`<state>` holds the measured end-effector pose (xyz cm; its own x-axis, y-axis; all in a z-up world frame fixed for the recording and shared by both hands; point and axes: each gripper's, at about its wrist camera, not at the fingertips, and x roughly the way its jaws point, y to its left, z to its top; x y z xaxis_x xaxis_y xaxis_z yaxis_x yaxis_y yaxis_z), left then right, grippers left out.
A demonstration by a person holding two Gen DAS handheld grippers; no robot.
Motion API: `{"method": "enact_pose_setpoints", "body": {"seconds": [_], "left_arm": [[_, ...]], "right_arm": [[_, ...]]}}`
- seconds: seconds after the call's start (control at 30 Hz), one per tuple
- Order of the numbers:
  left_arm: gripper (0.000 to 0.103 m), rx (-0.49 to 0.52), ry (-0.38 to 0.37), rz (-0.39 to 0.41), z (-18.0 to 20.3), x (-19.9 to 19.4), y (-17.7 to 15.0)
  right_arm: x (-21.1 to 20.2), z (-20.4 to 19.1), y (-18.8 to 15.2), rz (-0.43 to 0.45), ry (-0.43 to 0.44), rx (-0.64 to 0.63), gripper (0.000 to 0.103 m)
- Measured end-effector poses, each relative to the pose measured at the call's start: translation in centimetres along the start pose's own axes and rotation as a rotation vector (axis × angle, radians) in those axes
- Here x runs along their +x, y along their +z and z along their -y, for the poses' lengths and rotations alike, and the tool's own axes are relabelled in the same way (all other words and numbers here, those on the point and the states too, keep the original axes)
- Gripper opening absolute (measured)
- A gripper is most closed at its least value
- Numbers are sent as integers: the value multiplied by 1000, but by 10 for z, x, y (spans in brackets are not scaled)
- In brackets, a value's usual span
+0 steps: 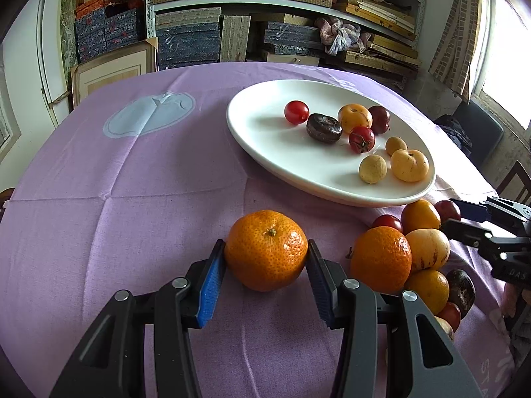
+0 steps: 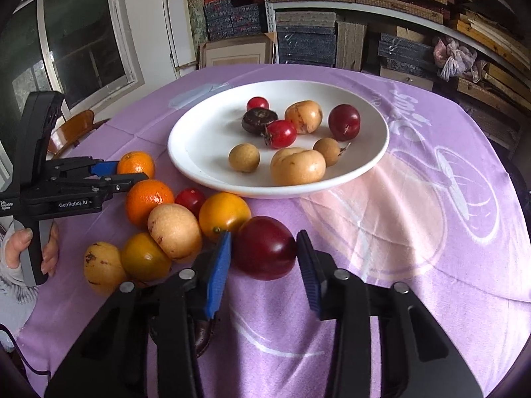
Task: Organize fruits
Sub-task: 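Grasp a dark red plum with the right tool while the left tool holds the mandarin, then carry the mandarin and plum over the plate and open both tools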
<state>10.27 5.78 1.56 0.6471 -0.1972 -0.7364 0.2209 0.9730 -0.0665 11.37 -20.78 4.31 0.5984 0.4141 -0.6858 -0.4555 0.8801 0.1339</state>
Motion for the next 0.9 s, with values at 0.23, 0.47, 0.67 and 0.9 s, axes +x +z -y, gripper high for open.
{"method": "enact_pose_setpoints", "body": {"seconds": [0.23,0.47,0.67,0.9], "left_arm": [[48,39,6,62,18,-19,19],[48,36,-12,98,37,-11,62],[68,14,7,58,4,-21,21],[68,54,5,-56,9,17,7]], "right_arm": [[-33,16,8,99,-12,72,36],[-18,10,57,109,-15,49,0],[-4,4,46,78,31,12,10],[-30,1,16,76,29,-21,66]]}}
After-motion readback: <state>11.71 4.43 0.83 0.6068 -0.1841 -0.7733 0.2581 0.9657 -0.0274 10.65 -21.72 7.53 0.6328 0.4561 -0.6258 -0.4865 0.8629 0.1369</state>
